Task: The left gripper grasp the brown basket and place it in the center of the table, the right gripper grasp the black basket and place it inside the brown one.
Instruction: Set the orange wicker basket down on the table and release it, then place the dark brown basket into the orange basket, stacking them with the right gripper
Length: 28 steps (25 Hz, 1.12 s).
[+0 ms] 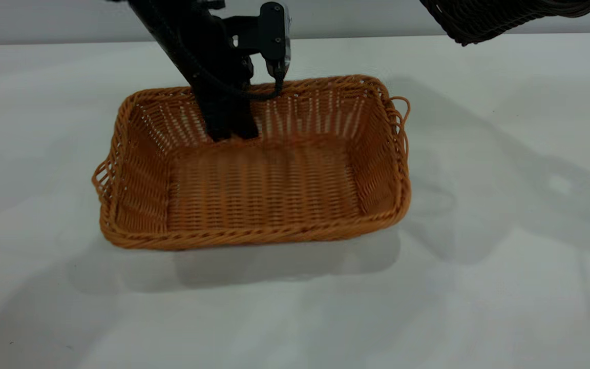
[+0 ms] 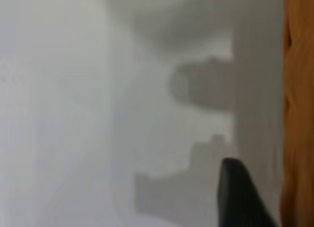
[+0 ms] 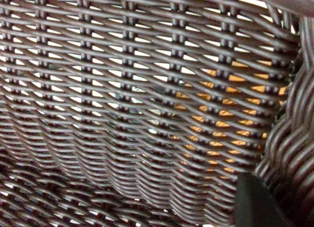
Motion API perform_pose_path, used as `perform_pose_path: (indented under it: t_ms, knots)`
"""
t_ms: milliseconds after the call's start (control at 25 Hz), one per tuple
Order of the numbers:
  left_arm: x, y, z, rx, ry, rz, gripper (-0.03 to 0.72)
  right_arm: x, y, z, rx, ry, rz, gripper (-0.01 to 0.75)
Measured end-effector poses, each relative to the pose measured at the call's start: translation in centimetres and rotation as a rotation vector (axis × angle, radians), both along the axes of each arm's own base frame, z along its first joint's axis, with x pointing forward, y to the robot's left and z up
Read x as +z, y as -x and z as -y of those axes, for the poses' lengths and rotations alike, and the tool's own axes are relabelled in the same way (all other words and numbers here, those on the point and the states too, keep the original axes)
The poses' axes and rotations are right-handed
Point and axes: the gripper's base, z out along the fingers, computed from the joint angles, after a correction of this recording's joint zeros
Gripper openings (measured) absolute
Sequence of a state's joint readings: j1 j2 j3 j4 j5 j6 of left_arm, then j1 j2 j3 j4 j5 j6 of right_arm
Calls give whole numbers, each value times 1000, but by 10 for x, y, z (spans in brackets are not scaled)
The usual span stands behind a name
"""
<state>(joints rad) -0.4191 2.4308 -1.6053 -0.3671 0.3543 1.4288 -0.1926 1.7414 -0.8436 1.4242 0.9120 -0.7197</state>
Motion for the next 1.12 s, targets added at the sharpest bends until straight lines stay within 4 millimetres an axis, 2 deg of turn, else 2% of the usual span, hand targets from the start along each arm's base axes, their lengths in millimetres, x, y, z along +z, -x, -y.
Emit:
perform_pose_path:
  t_ms: [80, 240, 320, 440, 560, 720, 880, 960, 1120]
  knots:
    - [-2, -1, 3, 6, 6, 28, 418, 0, 0, 0, 2, -2, 0, 121]
    - [2, -6, 9, 18, 22, 108, 538, 0, 0, 0, 3, -4, 0, 121]
    - [3, -7, 10, 19, 26, 128, 557, 0, 0, 0, 5, -5, 0, 121]
    - [15, -7, 12, 18, 37, 154, 561, 1, -1, 0, -8, -17, 2, 121]
    - [41, -9, 12, 16, 57, 180, 561, 8, -7, 11, -66, -46, 31, 121]
    - [89, -7, 7, 27, 94, 203, 561, 25, -19, 33, -120, -51, 95, 121]
    - [150, 2, -9, 68, 135, 193, 561, 35, -24, 38, -82, -13, 122, 121]
    - [185, 8, -28, 119, 149, 197, 561, 35, -24, 38, -72, 7, 119, 121]
    - [255, 22, -79, 273, 169, 259, 542, 32, -26, 39, -83, 58, 110, 121]
